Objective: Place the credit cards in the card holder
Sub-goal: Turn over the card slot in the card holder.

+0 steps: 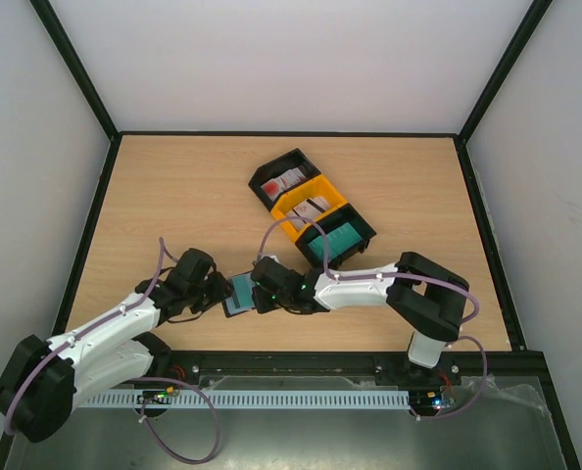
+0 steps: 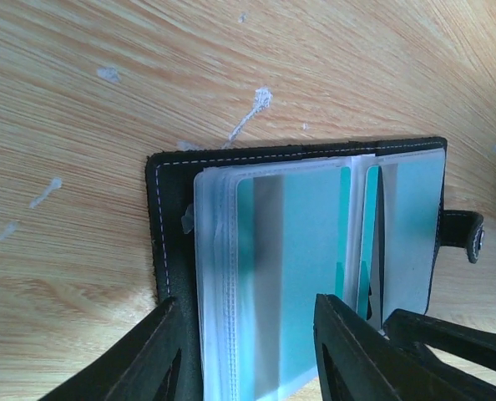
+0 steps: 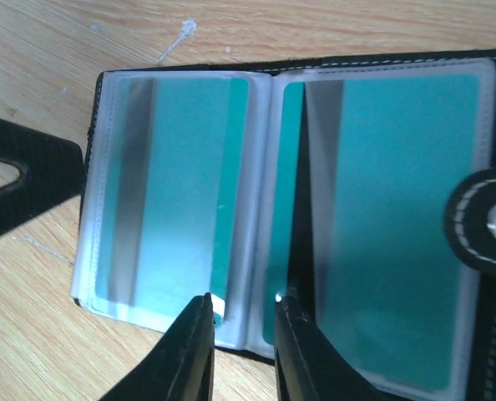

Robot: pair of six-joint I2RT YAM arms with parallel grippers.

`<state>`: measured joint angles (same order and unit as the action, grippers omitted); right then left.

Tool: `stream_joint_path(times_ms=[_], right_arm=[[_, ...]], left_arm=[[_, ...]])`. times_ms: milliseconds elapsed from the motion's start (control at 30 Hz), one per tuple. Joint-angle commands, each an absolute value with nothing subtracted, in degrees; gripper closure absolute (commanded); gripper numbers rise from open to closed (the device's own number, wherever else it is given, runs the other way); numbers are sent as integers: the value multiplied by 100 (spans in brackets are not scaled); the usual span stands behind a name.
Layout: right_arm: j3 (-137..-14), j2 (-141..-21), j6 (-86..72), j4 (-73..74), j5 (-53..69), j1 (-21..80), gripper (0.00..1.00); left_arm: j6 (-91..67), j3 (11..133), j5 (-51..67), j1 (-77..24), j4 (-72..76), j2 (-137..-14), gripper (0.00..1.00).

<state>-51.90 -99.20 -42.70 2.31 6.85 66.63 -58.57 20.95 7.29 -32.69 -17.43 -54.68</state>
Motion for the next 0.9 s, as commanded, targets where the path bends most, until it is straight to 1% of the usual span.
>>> stream_joint_path(times_ms=[0, 233, 367, 633, 867], right_arm=[[-5480, -10138, -4138, 190, 815, 6724, 81], [-5598, -10433, -4211, 277, 771, 6725, 89], [-5611, -10540, -4260, 338, 706, 6720, 93], [-5624, -10688, -4323, 508, 609, 6722, 97], [-5620, -10781, -4369, 557, 583, 6715, 98]], left_arm=[[-5881, 1997, 873, -3226, -1701, -5391, 57], [-5840, 1953, 1063, -3215, -1494, -5393, 63], [-5827, 1910, 1169, -3185, -1405, -5413, 63], [-5822, 1843, 1272, -3121, -1319, -5453, 63], [-5807, 1825, 1310, -3087, -1294, -5461, 63]])
